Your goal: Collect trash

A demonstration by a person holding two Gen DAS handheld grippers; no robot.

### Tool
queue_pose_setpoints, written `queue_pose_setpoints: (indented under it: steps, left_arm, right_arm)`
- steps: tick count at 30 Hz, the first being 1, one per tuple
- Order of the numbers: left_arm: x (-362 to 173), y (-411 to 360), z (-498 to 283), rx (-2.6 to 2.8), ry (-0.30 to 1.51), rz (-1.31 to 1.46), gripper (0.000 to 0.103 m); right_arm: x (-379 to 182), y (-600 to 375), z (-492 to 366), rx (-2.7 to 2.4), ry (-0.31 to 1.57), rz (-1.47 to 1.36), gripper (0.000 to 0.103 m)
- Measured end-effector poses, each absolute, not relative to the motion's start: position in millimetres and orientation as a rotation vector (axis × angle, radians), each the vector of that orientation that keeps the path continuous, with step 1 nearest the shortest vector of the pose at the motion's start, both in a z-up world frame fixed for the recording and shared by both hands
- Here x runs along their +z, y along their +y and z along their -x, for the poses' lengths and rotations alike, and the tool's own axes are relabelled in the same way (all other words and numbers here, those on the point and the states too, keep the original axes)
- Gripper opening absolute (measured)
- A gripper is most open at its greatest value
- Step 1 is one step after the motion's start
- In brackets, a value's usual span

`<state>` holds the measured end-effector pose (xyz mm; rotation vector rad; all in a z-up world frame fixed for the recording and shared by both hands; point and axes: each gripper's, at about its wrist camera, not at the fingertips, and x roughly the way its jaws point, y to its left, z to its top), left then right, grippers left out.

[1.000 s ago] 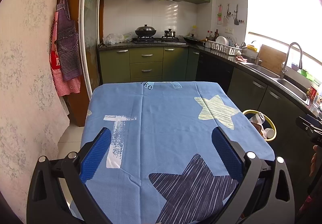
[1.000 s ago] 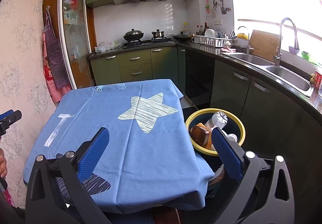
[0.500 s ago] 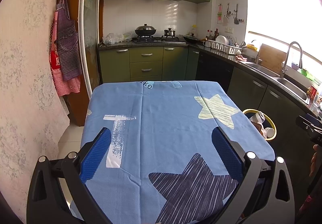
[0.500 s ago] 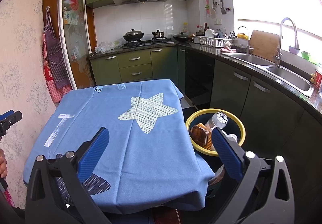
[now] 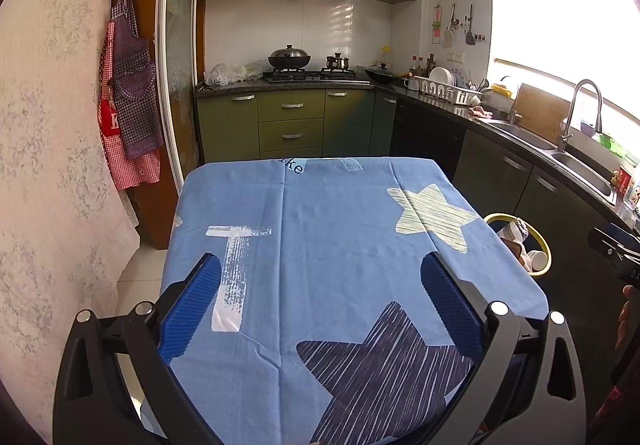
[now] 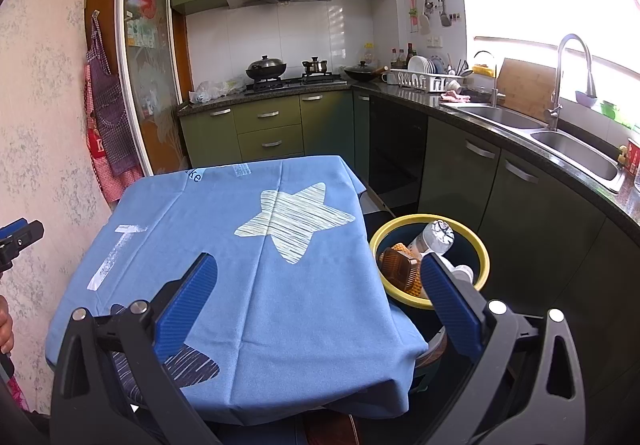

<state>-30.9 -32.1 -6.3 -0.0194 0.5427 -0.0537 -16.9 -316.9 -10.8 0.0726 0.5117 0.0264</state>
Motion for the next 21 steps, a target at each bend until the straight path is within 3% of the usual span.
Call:
queue_pose_setpoints:
  steps: [21]
  left_arm:
    - [-5.9,-26.2,27.1,-0.067,0.543,0.054,0.098]
  right_arm:
    - [-11.5,-316.0,16.4,0.027,0.515,-0.074,0.097]
